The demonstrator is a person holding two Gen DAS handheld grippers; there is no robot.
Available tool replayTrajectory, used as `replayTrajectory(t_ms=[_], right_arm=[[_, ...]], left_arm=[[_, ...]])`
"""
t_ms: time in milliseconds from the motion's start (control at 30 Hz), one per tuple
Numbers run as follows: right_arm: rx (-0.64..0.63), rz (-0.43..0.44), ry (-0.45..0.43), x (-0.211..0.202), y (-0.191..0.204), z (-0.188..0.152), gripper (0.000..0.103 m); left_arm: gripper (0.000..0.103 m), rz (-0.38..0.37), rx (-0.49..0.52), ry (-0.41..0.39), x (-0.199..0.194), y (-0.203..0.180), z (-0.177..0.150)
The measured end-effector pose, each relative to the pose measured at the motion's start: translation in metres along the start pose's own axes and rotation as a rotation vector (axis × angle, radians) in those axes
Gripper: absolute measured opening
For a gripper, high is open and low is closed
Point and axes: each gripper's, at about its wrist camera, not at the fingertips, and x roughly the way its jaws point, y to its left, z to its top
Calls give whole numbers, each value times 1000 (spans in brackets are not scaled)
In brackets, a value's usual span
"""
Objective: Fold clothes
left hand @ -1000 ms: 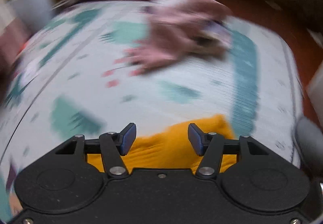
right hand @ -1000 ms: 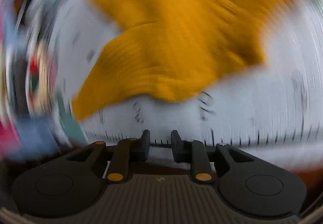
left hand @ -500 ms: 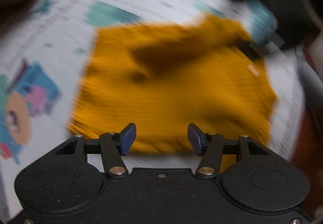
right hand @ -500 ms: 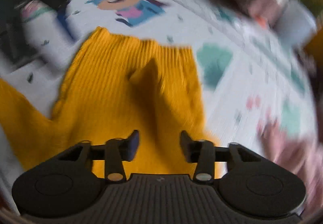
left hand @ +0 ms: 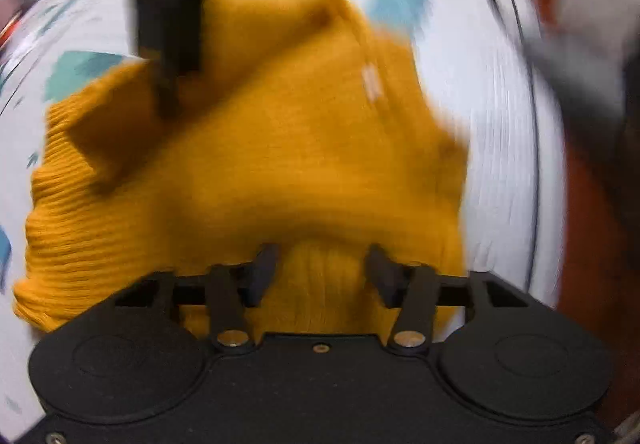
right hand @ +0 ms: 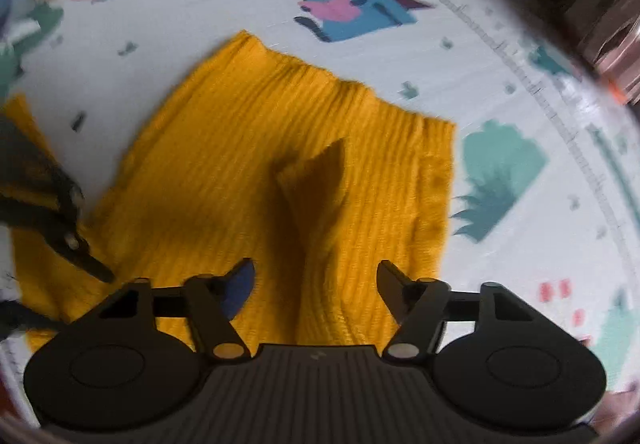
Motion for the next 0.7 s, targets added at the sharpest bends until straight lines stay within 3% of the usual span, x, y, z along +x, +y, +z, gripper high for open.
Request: replayTrajectory(t_ms=[33,133,333,533,700], right_arm=[[11,27,9,2,-3,1,31],[84,105,-4,0,-17,-6,16],[291,104,-24,-7,-50,-35,16],[528,83,-39,-22,-72,-84,16],[816,157,-155,-40,-85,-145,16]], left_arm=[[45,-18,21,11,0,5,-7],[45,-26,68,63,-6,31,-20],[45,65,90,180,-16,82,-52],[45,61,-43,183,-32,100,-67],[46,35,-323,72,-63,122,-83]])
